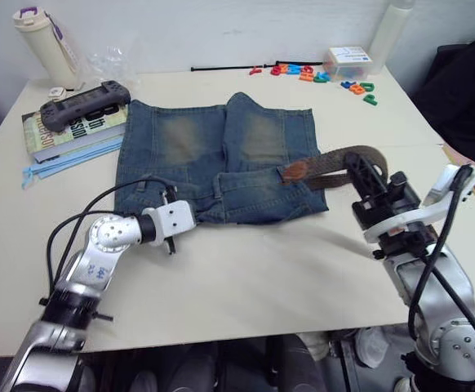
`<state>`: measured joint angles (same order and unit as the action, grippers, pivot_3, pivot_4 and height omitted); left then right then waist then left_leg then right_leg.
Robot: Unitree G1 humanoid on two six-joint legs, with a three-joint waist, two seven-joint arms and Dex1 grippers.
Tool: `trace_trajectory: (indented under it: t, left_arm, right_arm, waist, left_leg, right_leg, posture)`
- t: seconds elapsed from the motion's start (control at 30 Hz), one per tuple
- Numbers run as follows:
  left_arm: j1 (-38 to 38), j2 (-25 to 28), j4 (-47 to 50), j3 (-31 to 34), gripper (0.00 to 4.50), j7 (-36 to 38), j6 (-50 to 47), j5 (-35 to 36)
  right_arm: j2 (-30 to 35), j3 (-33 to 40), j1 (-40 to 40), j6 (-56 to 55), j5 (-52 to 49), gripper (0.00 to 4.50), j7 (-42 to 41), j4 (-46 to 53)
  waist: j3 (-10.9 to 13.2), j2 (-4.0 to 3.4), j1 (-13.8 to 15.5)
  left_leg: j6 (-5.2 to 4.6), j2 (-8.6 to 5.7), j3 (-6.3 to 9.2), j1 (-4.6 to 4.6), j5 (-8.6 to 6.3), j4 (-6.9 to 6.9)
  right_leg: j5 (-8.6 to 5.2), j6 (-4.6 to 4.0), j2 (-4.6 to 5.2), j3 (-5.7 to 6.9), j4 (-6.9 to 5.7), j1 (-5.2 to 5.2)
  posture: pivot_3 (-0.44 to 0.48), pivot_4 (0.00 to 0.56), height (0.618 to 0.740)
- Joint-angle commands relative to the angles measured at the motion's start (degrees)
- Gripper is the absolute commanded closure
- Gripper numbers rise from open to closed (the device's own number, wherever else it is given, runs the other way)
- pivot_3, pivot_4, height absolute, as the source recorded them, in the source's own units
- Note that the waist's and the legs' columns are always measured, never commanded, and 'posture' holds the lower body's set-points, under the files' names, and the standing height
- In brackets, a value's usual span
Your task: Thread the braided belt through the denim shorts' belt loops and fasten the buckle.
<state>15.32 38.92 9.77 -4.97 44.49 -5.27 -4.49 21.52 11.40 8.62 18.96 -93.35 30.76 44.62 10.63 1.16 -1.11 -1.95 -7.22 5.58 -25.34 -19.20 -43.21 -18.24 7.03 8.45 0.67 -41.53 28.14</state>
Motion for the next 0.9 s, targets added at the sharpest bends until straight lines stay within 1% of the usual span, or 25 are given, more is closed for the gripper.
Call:
trace_trajectory:
  t: [0.03,0.1,0.2,0.3,0.43,0.5,0.57,0.63,0.67,0.7,0.73,0.8,0.83,0.9]
  left_arm:
    - [-8.19,2.31,15.06,4.65,4.46,0.31,-10.49,2.3]
    - [-12.86,2.65,19.99,5.76,4.46,-0.48,-14.57,1.96]
    - [-17.36,2.89,23.23,6.86,4.46,-2.71,-17.1,-0.15]
    - [-20.5,2.62,23.15,7.28,4.46,-5.23,-16.68,-1.79]
    - [-22.91,1.14,22.74,7.86,4.46,-6.46,-15.66,0.12]
    - [-23.95,-0.87,22.55,9.37,4.46,-7.92,-15.69,1.69]
    - [-24.77,-1.27,22.23,10.23,3.44,-8.16,-14.74,2.16]
    - [-25.45,-1.04,21.39,11.32,2.64,-6.36,-11.51,4.44]
    - [-25.66,-1.06,21.04,11.84,2.09,-5.45,-10.23,5.84]
    - [-25.81,-1.04,20.74,12.2,1.72,-4.86,-9.3,6.81]
    - [-25.82,-2.28,21.71,14.02,1.24,-2.47,-9.78,12.82]
    - [-26.36,-4.37,24.39,17.89,1.24,1.37,-13.34,25.48]
    - [-26.6,-4.7,25.12,19.04,1.24,2.37,-14.82,29.12]
    - [-27.22,-3.59,26.48,21.43,1.24,3.96,-22.04,38.71]
  right_arm:
    - [2.17,2.56,0.67,-0.92,-3.41,4.5,-0.11,1.13]
    - [3.37,2.61,0.57,-0.27,-4.23,4.5,-0.29,0.72]
    - [4.45,2.53,0.41,-0.02,-5.09,4.5,-0.11,0.43]
    - [5.17,2.24,0.4,0.25,-5.91,4.5,-0.04,0.12]
    - [6.0,1.75,0.64,1.11,-6.27,4.5,-0.21,-0.78]
    - [6.76,1.73,0.88,1.73,-6.75,4.5,-0.38,-1.39]
    - [7.29,1.72,1.07,2.1,-6.93,4.5,-0.47,-1.81]
    - [7.99,1.42,1.59,3.01,-7.23,4.5,-0.72,-3.08]
    - [8.19,1.27,1.87,3.38,-7.37,4.5,-0.86,-3.69]
    - [8.29,1.21,2.07,3.65,-7.46,4.5,-0.95,-4.1]
    - [8.66,0.79,2.9,4.55,-7.31,4.5,-1.52,-5.48]
    - [9.27,0.08,4.6,6.12,-7.16,4.5,-2.82,-8.36]
    - [9.42,-0.08,5.11,6.64,-7.09,4.5,-3.24,-9.25]
    - [10.25,-0.57,6.57,8.62,-6.54,4.5,-4.76,-12.62]
  waist:
    - [0.0,0.0,-0.24]
    - [0.0,0.0,-0.26]
    - [0.0,0.0,-0.23]
    - [0.0,0.0,-0.24]
    - [0.0,0.0,-0.25]
    - [0.0,0.0,-0.26]
    - [0.0,0.0,-0.23]
    - [0.0,0.0,-0.23]
    - [0.0,0.0,-0.16]
    - [0.0,0.0,-0.04]
    - [0.0,0.0,0.1]
    - [0.0,-0.01,0.37]
    - [0.0,0.0,0.42]
    - [0.0,0.0,0.72]
  left_leg:
    - [0.01,0.0,-0.01,-0.01,0.0,0.02]
    - [0.01,0.0,-0.02,-0.04,0.0,0.02]
    - [-0.11,0.01,-0.02,-0.04,-0.07,0.02]
    - [-0.12,0.02,-0.02,-0.02,-0.08,0.01]
    - [-0.13,0.03,-0.02,-0.01,-0.08,0.01]
    - [-0.13,0.03,-0.02,-0.01,-0.08,0.01]
    - [-0.14,0.03,-0.03,-0.02,-0.09,0.0]
    - [-0.14,0.03,-0.04,-0.03,-0.09,0.0]
    - [-0.14,0.03,-0.03,-0.02,-0.09,0.0]
    - [-0.14,0.03,-0.03,-0.02,-0.09,-0.01]
    - [-0.14,0.03,-0.03,-0.04,-0.09,-0.03]
    - [-0.14,0.03,-0.03,-0.06,-0.1,-0.06]
    - [-0.15,0.03,-0.03,-0.09,-0.12,-0.08]
    - [-0.15,0.03,-0.03,-0.1,-0.13,-0.1]
  right_leg:
    - [-0.01,-0.01,-0.02,-0.06,-0.04,0.09]
    - [-0.04,-0.05,-0.02,-0.11,-0.16,0.2]
    - [-0.06,-0.08,-0.01,-0.12,-0.27,0.22]
    - [-0.06,-0.09,-0.01,-0.12,-0.33,0.22]
    - [-0.08,-0.12,-0.01,-0.11,-0.35,0.22]
    - [-0.08,-0.12,-0.01,-0.11,-0.34,0.22]
    - [-0.08,-0.12,-0.01,-0.11,-0.34,0.22]
    - [-0.08,-0.12,0.0,-0.11,-0.34,0.23]
    - [-0.08,-0.12,0.0,-0.11,-0.35,0.23]
    - [-0.08,-0.12,0.0,-0.1,-0.35,0.23]
    - [-0.08,-0.12,0.0,-0.09,-0.35,0.24]
    - [-0.08,-0.13,0.0,-0.09,-0.34,0.25]
    - [-0.08,-0.13,-0.01,-0.08,-0.34,0.27]
    - [-0.08,-0.13,-0.01,-0.07,-0.34,0.28]
  posture:
    - [0.0,0.15,0.657]
    - [0.0,0.15,0.657]
    - [0.0,0.15,0.657]
    - [0.0,0.15,0.657]
    - [0.0,0.15,0.657]
    - [0.0,0.15,0.657]
    - [0.0,0.15,0.657]
    - [0.0,0.15,0.657]
    - [0.0,0.15,0.657]
    - [0.0,0.15,0.657]
    - [0.0,0.15,0.657]
    - [0.0,0.15,0.657]
    - [0.0,0.15,0.657]
    - [0.0,0.15,0.657]
